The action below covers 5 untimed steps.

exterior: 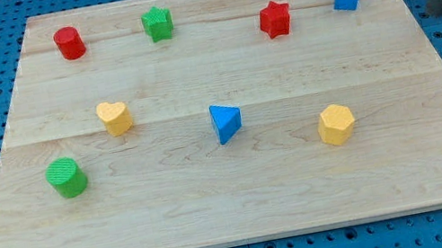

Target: Move the blue triangle towards the yellow heart slightly

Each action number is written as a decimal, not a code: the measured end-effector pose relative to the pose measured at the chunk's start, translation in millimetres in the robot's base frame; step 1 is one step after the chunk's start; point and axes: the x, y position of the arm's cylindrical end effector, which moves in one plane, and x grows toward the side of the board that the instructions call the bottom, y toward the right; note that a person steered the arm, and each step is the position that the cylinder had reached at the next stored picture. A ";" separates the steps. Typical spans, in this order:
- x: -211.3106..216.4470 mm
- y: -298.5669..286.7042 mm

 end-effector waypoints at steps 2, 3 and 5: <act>69.8 -184.6; 66.8 -233.2; 102.2 -348.4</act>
